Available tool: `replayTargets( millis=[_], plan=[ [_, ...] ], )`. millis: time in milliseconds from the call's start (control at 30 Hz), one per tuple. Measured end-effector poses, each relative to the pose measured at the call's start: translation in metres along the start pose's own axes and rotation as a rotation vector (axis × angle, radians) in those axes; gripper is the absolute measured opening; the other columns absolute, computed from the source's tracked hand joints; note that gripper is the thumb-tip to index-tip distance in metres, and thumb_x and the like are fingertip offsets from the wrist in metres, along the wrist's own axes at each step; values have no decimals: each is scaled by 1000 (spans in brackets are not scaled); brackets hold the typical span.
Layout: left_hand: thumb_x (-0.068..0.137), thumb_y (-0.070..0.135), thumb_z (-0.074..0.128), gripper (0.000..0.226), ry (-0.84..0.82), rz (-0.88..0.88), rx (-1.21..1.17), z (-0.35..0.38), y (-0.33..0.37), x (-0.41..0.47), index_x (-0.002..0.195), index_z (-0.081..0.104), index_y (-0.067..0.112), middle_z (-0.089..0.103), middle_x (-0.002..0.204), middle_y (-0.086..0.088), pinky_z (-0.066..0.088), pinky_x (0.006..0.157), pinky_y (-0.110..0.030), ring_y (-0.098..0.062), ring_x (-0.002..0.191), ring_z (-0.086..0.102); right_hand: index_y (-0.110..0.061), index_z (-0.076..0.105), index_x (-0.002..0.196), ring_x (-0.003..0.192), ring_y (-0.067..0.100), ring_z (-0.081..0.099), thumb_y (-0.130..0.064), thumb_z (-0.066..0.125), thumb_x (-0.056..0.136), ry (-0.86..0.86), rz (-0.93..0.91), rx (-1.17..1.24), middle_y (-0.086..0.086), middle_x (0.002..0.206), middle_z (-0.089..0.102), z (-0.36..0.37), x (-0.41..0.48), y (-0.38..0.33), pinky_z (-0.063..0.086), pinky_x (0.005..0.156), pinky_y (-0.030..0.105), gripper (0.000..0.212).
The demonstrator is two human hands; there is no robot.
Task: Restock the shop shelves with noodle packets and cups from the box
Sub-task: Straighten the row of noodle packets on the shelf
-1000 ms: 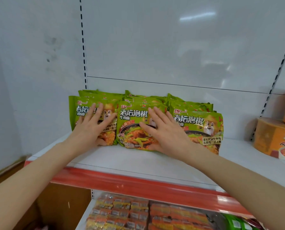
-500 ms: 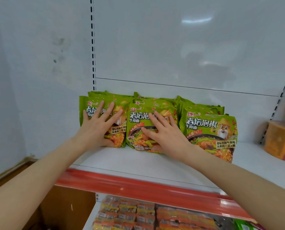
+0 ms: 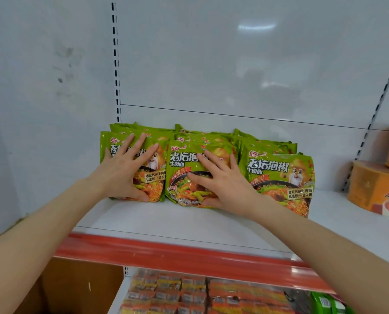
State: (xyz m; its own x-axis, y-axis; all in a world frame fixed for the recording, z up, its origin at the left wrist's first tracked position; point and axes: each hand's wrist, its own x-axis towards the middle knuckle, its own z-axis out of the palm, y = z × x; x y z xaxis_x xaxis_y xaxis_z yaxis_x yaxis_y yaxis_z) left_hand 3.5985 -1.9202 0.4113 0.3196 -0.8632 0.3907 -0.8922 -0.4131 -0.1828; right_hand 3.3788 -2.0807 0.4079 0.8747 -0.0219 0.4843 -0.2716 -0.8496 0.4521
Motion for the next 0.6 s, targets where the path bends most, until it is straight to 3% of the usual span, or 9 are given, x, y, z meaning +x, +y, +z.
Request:
replayTargets(
  millis=[67, 133, 233, 367, 433, 533, 600],
  plan=[
    [43, 86, 57, 135, 44, 13, -37, 1, 0, -4, 141, -19, 34, -31, 146, 5, 14, 106, -68, -20, 139, -25, -24, 52, 130, 136, 40, 30, -43, 78, 64, 19, -11, -19, 22, 144, 38, -4, -7, 3, 22, 95, 74, 73],
    [39, 96, 38, 132, 107, 29, -103, 4, 0, -8, 147, -3, 31, -17, 153, 3, 14, 104, -69, -17, 140, -19, -24, 55, 127, 131, 39, 39, -47, 81, 58, 50, -16, -61, 22, 140, 44, -8, -15, 7, 28, 91, 72, 77],
    [55, 96, 19, 114, 173, 46, -171, 5, -3, -14, 147, 20, 27, 6, 156, -6, 20, 102, -70, -22, 143, -1, -23, 57, 124, 127, 38, 45, -50, 83, 52, 95, -14, -135, 21, 136, 49, -11, -24, 9, 32, 89, 69, 81],
    [71, 86, 19, 92, 226, 77, -80, 5, -7, -22, 142, 30, 28, 25, 151, -18, 35, 93, -70, -35, 139, 19, -21, 52, 126, 124, 42, 46, -48, 86, 43, 122, 124, -157, 23, 135, 48, -16, -46, 23, 32, 88, 67, 93],
    [74, 82, 24, 85, 275, 109, -48, 6, 4, -27, 140, 31, 29, 30, 148, -19, 37, 90, -71, -35, 137, 20, -19, 44, 130, 123, 47, 45, -49, 87, 40, 90, 227, -137, 26, 136, 47, -15, -62, 33, 38, 82, 70, 104],
    [71, 61, 63, 80, 373, 254, 34, 6, 46, -27, 137, 33, 27, 36, 145, -23, 34, 88, -72, -35, 135, 22, -19, 36, 132, 123, 51, 42, -49, 87, 42, 43, 330, -65, 29, 137, 44, -11, -85, 44, 39, 80, 71, 107],
    [59, 46, 81, 86, 359, 344, 47, 6, 83, -22, 132, 41, 25, 42, 140, -23, 37, 86, -69, -41, 131, 36, -19, 34, 133, 125, 51, 40, -50, 86, 45, 32, 357, -37, 29, 139, 41, -9, -96, 48, 38, 83, 71, 107]
  ],
)
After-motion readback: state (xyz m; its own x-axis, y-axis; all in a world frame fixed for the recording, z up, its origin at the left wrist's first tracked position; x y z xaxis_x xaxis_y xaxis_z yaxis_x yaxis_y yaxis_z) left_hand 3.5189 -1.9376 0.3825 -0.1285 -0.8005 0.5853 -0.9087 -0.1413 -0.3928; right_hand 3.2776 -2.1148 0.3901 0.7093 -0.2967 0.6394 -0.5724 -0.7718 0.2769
